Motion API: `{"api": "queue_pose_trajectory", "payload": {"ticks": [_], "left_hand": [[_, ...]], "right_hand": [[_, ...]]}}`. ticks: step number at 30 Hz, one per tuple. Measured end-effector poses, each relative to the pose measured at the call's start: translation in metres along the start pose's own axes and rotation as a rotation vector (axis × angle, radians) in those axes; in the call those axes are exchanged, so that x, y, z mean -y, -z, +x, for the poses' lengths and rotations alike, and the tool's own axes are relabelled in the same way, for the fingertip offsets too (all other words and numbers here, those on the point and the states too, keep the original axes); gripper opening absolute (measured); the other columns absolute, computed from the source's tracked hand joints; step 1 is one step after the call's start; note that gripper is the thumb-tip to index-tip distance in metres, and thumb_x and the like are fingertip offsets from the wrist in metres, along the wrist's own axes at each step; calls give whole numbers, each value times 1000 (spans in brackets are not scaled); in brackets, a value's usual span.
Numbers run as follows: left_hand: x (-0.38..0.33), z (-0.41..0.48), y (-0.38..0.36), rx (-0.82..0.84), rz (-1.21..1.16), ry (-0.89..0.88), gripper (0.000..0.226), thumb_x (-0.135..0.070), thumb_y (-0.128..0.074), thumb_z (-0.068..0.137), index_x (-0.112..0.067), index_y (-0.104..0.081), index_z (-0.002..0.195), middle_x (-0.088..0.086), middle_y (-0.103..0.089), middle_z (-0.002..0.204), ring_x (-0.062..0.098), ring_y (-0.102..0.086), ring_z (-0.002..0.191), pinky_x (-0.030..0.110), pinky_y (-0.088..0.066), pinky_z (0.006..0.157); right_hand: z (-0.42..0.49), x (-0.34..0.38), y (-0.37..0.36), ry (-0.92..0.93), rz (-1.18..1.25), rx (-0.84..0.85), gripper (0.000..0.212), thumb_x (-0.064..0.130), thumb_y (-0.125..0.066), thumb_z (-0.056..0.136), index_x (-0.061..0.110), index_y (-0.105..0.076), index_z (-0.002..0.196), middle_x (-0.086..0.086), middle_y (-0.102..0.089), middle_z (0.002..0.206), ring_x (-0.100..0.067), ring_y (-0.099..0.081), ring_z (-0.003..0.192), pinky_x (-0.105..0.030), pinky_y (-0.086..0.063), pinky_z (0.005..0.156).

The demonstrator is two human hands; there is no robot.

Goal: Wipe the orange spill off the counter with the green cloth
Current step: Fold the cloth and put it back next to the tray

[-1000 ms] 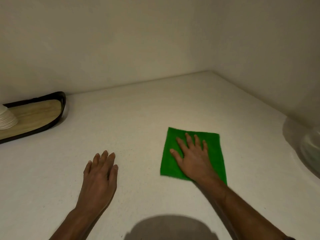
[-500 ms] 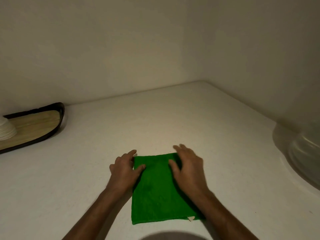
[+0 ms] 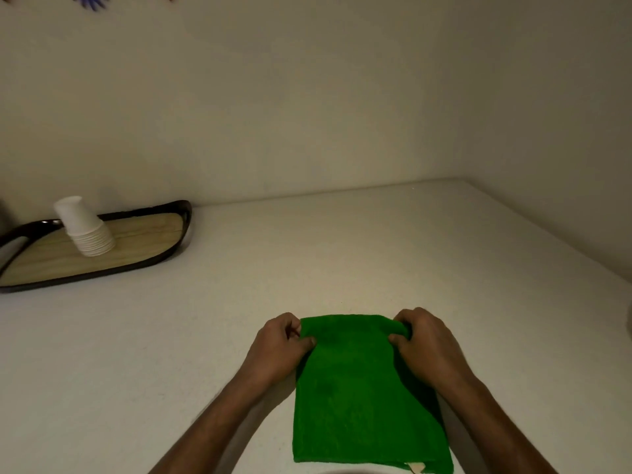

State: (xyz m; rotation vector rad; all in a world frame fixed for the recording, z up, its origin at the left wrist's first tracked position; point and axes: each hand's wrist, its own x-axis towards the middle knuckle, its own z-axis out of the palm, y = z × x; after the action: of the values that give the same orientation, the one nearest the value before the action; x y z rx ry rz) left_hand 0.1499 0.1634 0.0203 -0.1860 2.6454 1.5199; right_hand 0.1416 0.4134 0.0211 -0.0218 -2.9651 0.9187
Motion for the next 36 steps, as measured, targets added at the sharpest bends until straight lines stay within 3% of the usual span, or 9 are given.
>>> {"api": "queue_pose_trajectory", "payload": {"ticks": [4, 9, 16, 20, 24, 27, 29, 33, 36], "left_hand": [[7, 4, 15, -84, -81, -8, 21, -17, -71, 86, -1, -59, 88, 13, -60, 71, 25, -58, 69, 40, -49, 69], [8, 23, 44, -263, -261, 38, 13, -15, -67, 90, -6, -58, 89, 0, -60, 56, 18, -61, 52, 34, -51, 45], [18, 80, 93, -463, -348, -20, 16, -9, -66, 91, -11, -59, 106, 14, -62, 71, 27, -68, 71, 48, -64, 66], [25, 126, 125, -540, -327, -54, 34, -8, -67, 90, -13, -55, 121, 20, -66, 81, 37, -71, 81, 52, -62, 75], [35, 173, 147, -596, -307, -82, 40, -9, -66, 90, -12, -52, 128, 17, -67, 87, 29, -70, 81, 49, -62, 78], [45, 205, 158, -615, -302, -80, 41, -10, -66, 90, -13, -52, 129, 15, -70, 94, 27, -72, 86, 50, -62, 79], [52, 224, 163, -642, -288, -83, 44, -11, -66, 90, -16, -51, 131, 11, -70, 98, 26, -71, 90, 49, -61, 80], [60, 255, 172, -659, -210, -120, 61, -10, -67, 89, -18, -42, 144, 8, -64, 123, 21, -65, 104, 31, -57, 80], [66, 266, 172, -588, -205, -119, 75, -6, -65, 89, -20, -28, 153, 4, -52, 142, 21, -55, 124, 36, -52, 100]], "right_hand": [[22, 23, 3, 70, -8, -10, 4, 25, -63, 96, 24, -62, 93, 8, -61, 81, -5, -56, 70, -26, -36, 54], [58, 61, -13, 198, 103, -50, 7, 22, -64, 96, 25, -60, 90, 10, -61, 72, -5, -57, 63, -25, -34, 49], [128, 117, -59, 228, 470, -84, 14, 10, -66, 91, 23, -66, 89, 8, -68, 78, -5, -62, 70, -25, -44, 55], [175, 145, -84, 242, 610, -100, 18, 3, -64, 90, 20, -69, 95, 7, -69, 84, -3, -63, 76, -9, -43, 55], [218, 170, -109, 265, 682, -116, 20, 3, -65, 90, 19, -68, 102, 7, -69, 90, -3, -63, 83, -14, -46, 64], [247, 186, -127, 305, 696, -136, 21, 3, -64, 92, 19, -67, 106, 8, -67, 92, 4, -59, 84, -6, -43, 66], [263, 194, -137, 320, 726, -146, 23, 2, -63, 93, 19, -66, 109, 7, -68, 95, -1, -62, 84, -6, -45, 69], [290, 205, -153, 317, 724, -133, 38, 2, -60, 95, 14, -58, 131, -1, -65, 120, -16, -61, 107, -28, -49, 94], [297, 204, -168, 401, 627, 23, 60, 8, -56, 99, 15, -31, 153, 1, -47, 139, -16, -47, 126, -32, -38, 110]]}}
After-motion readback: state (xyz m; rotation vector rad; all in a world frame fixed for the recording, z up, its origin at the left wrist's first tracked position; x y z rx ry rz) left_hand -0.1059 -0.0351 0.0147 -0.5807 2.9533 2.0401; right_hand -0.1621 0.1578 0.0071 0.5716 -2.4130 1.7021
